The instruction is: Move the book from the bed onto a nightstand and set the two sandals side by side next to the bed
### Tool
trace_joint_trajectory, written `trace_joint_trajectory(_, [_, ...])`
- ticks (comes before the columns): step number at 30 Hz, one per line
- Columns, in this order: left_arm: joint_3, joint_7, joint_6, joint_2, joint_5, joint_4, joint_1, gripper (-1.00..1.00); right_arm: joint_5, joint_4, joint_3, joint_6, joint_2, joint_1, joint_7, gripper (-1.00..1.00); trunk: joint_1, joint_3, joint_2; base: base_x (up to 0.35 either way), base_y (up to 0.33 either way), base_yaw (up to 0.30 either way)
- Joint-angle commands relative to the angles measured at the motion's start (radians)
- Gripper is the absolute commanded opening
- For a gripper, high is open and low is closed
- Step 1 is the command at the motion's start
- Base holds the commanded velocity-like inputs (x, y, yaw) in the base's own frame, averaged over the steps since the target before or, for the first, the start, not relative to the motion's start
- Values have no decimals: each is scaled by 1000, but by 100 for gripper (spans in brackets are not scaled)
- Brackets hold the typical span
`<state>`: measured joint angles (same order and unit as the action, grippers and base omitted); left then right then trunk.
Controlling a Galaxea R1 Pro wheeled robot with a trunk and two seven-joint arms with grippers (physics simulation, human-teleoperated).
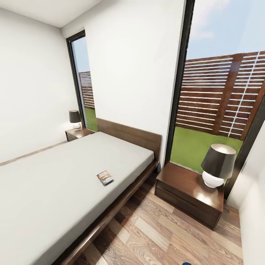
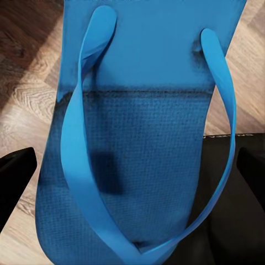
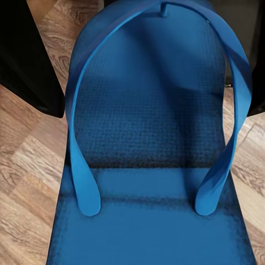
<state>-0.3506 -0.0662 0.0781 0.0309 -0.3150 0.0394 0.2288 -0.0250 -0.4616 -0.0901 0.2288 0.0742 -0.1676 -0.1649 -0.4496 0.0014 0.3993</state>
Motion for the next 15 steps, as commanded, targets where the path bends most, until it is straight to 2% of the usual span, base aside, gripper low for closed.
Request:
trace_joint_trajectory(1, [-8,0,3,0,-9,-1,0,-100,-3,-1,-7,6,-1,0,-7,-100,0,0,1,0,0,0])
trace_joint_trajectory(15, [-8,0,3,1,-9,-1,0,-100,-7,-2,-4,6,-4,0,-9,-100,0,0,1,0,0,-1])
